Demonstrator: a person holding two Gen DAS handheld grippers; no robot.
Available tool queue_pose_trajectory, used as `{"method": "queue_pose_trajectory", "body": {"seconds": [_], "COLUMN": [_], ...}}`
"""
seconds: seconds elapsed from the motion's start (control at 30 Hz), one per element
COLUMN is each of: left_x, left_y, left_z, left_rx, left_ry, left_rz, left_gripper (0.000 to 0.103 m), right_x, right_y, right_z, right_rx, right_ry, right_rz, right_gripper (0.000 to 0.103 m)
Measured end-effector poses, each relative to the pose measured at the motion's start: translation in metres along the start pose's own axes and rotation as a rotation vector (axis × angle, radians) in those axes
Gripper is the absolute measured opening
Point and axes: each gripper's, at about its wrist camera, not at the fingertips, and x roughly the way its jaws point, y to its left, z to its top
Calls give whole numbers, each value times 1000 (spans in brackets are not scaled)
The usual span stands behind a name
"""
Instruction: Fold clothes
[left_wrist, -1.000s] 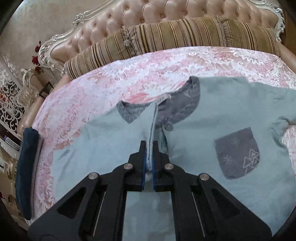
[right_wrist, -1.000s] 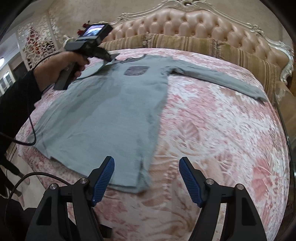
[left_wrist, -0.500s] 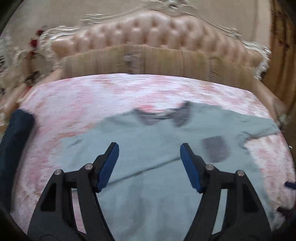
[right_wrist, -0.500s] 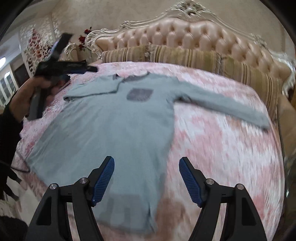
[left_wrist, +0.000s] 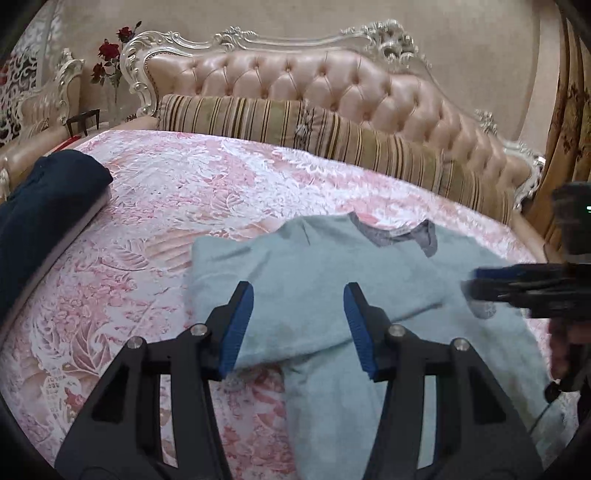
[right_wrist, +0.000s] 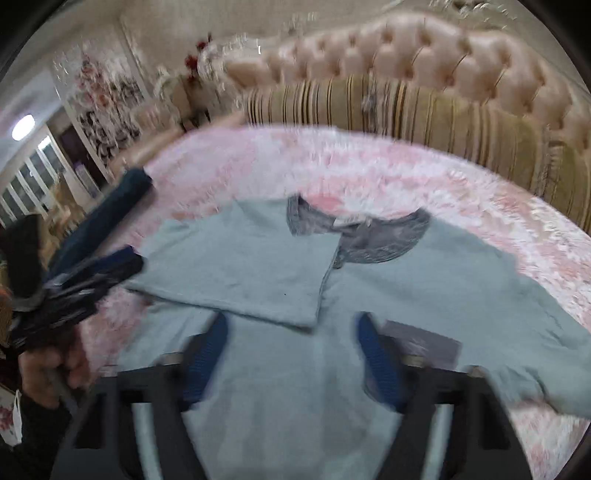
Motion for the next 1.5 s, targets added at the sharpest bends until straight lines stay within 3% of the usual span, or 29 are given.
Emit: {"method": "queue_pose_trajectory", "body": {"seconds": [0.07, 0.17, 0.3, 0.37, 0.4, 0.47, 0.6, 0.77, 0.93, 1.03, 1.3, 1.33, 1.37, 1.4, 1.5], "left_x": [0, 0, -6, -6, -7, -6, -5, -2, -1, -2, -2, -1, -1, -1, 0], "left_y": [7, 19, 29, 29, 29, 29, 33, 43, 46, 47, 53, 54, 54, 55, 57], "left_z": [-1, -2, 2, 2, 0, -1, -1, -3, -4, -4, -5, -6, -6, -6, -6], "left_rx": [-22, -79, -130, -137, -138, -140, -146, -184, -196, -197, -216, -215, -212, -211, -223], "left_ry": [-10, -5, -22, -27, -25, -31, -34, -30, -31, -33, -38, -38, -38, -37, -36], "left_rz": [1, -11, -1, 0, -3, 3, 16, 29, 29, 27, 40, 50, 57, 59, 57], "left_gripper": [54, 54, 55, 55, 55, 55, 55, 55, 55, 55, 55, 55, 55, 55, 55], "right_x": [0, -35, -116, -148, -153, -134, -58, -4, 31, 45, 59, 59, 58, 58, 59], "right_y": [-3, 4, 21, 31, 35, 33, 6, -3, -16, -26, -27, -25, -23, -20, -12], "right_z": [8, 13, 16, 22, 26, 34, 40, 45, 50, 50, 50, 50, 50, 50, 51], "right_rx": [37, 22, -17, -44, -57, -55, 29, 76, 130, 163, 155, 144, 137, 127, 77], "right_ry": [46, 51, -102, -213, -250, -243, -109, -92, 31, 68, 79, 73, 68, 67, 66], "right_rz": [34, 28, 81, 62, 31, -32, 62, 54, -46, -30, 20, 26, 37, 49, 36], "right_gripper": [49, 51, 66, 84, 85, 85, 84, 84, 66, 50, 47, 37, 20, 14, 8]}}
